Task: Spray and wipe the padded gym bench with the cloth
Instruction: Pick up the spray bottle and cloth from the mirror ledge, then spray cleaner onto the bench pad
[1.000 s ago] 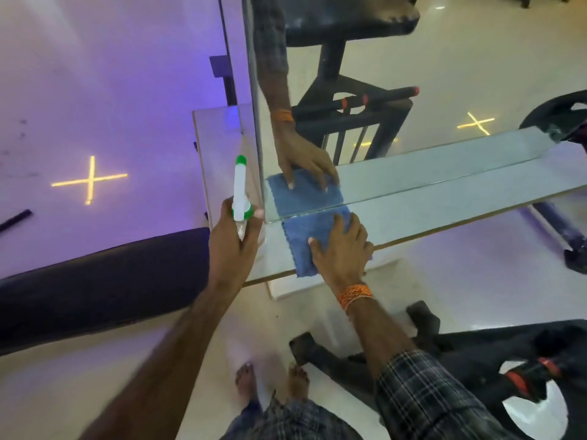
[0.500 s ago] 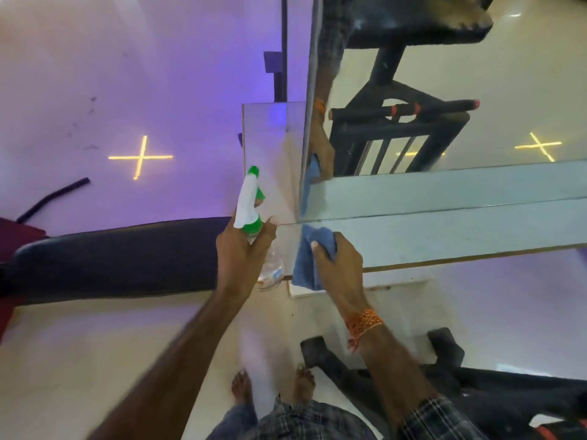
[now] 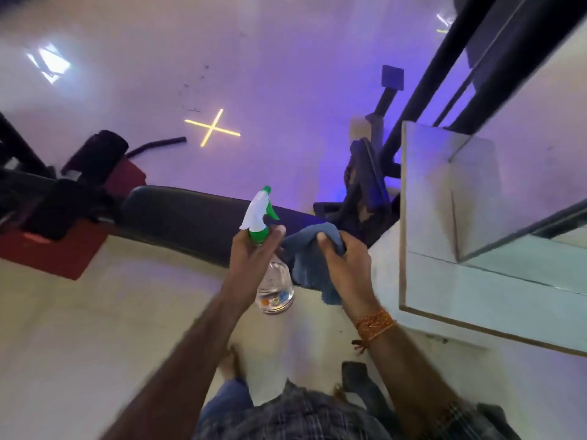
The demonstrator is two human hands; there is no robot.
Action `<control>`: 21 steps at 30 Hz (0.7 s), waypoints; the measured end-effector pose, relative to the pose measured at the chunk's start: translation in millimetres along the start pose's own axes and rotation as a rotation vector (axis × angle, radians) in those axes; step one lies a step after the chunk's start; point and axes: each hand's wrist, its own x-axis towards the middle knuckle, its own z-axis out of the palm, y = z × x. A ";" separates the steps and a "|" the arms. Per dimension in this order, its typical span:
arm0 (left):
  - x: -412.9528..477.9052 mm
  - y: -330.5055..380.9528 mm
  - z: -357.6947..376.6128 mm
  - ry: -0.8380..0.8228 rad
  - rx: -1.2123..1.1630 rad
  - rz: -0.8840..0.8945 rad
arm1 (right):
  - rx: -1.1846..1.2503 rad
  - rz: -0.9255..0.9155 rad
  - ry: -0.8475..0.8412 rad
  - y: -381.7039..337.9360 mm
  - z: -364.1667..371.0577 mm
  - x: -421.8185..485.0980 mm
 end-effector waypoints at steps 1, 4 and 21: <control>8.1 -0.5 -20.1 -0.016 -0.010 -0.006 | 0.011 0.026 -0.010 -5.4 18.6 3.7; 31.8 0.0 -66.3 -0.026 -0.032 -0.021 | 0.037 0.092 -0.068 -20.9 67.6 16.4; 221.2 -75.4 -156.1 0.035 0.227 -0.155 | -0.009 0.229 -0.204 35.6 262.8 189.5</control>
